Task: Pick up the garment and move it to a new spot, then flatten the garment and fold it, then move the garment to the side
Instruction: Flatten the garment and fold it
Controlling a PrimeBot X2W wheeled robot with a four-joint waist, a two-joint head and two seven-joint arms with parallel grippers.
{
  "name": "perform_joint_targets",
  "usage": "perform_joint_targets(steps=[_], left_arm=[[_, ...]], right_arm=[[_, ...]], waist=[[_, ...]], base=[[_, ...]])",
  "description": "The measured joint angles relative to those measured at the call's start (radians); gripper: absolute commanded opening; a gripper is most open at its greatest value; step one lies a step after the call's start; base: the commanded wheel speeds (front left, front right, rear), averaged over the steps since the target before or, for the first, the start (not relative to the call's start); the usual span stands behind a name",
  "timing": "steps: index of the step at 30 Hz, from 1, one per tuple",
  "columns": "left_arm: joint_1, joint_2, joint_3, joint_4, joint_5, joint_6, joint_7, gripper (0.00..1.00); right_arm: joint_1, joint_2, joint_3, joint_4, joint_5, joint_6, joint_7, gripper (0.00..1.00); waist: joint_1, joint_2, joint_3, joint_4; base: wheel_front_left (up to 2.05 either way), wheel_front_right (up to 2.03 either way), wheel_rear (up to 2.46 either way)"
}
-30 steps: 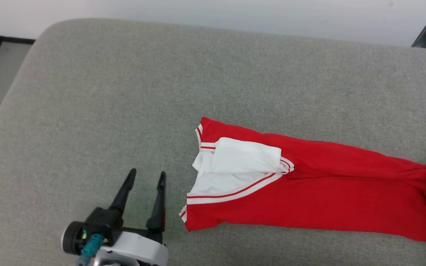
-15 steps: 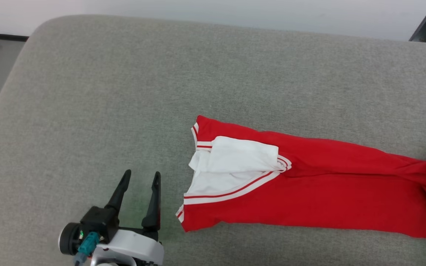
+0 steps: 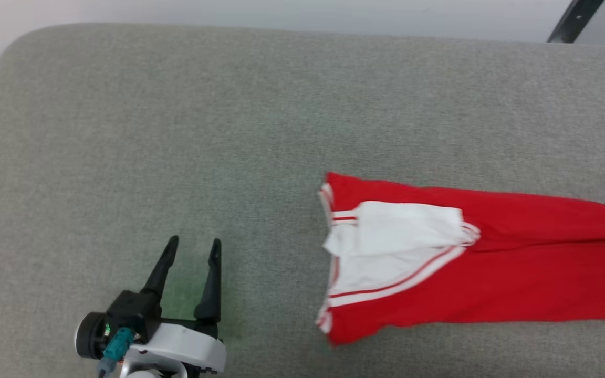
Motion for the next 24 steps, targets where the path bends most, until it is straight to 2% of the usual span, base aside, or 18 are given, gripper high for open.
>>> perform_joint_targets(steps=[5,10,16,24], left_arm=[[0.000,-0.006,0.018,0.005,0.007,-0.009,0.000,1.00],[0.012,-0.013,0.028,0.008,0.009,-0.017,0.000,1.00],[0.028,-0.022,0.024,0.025,0.009,-0.026,0.000,1.00],[0.033,-0.032,0.012,0.053,-0.007,-0.035,0.000,1.00]], right_arm=[[0.034,-0.022,-0.062,0.006,-0.005,0.000,-0.017,0.00],[0.061,-0.014,-0.041,-0.046,-0.010,0.000,-0.013,0.00],[0.067,0.038,0.109,-0.199,0.044,0.000,0.022,0.00],[0.025,0.128,0.368,-0.397,0.111,0.000,0.084,0.00]], waist=[[0.0000,0.0000,-0.015,-0.016],[0.0000,0.0000,-0.041,-0.029],[0.0000,0.0000,-0.073,-0.027],[0.0000,0.0000,-0.095,0.021]], base=[[0.00,0.00,0.00],[0.00,0.00,0.00],[0.00,0.00,0.00],[0.00,0.00,0.00]])
